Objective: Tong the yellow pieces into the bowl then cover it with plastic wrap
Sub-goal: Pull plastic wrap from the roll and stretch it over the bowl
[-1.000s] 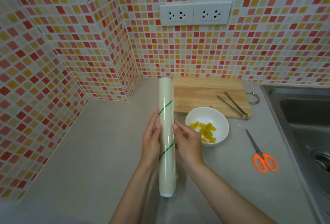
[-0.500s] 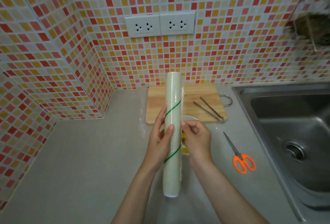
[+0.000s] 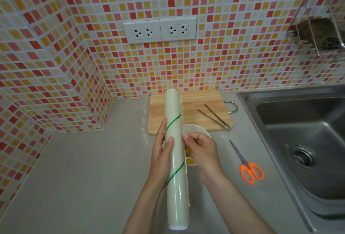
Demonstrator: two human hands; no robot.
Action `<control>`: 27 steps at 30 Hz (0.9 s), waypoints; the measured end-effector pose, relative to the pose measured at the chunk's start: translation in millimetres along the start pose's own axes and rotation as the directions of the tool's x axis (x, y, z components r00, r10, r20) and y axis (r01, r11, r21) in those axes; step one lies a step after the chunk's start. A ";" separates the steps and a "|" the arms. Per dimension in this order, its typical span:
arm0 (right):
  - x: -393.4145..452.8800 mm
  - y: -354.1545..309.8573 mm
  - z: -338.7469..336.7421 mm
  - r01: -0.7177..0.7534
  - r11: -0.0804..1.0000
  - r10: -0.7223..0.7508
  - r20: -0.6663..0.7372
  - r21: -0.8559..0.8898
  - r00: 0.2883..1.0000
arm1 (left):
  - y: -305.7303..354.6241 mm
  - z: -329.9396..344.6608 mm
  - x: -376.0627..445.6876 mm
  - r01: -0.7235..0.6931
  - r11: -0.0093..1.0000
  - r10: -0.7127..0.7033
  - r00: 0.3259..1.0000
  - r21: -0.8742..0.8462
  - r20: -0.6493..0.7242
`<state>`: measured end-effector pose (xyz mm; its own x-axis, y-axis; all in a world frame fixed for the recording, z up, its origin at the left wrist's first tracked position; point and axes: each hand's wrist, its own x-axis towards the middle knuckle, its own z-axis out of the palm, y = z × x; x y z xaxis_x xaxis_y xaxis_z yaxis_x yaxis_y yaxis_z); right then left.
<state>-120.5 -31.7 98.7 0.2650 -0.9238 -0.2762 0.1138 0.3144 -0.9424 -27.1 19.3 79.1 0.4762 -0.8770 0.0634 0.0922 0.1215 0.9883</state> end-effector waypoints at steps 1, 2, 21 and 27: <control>-0.6 -0.6 -1.5 0.000 1.000 0.000 0.011 -0.007 1.000 | 0.9 -0.2 -0.6 -0.012 1.000 0.012 1.000 0.005 0.001; -1.2 -1.7 -2.7 -0.004 1.000 0.004 0.019 -0.010 1.000 | 1.5 0.0 -1.4 -0.022 1.000 0.022 1.000 0.006 0.002; -9.5 -3.7 -20.6 -0.041 0.992 0.061 0.178 -0.119 0.982 | -5.1 -4.3 -1.0 -0.051 0.999 0.051 0.998 -0.006 -0.024; -19.9 6.8 -25.7 -0.026 0.987 0.059 0.210 -0.157 0.976 | -4.6 -4.8 4.3 -0.038 0.999 0.038 0.999 0.004 -0.034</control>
<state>-149.6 -16.8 92.9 0.4662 -0.8373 -0.2856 -0.0446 0.3002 -0.9528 -21.2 17.2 74.1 0.5089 -0.8554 0.0960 0.0705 0.1525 0.9858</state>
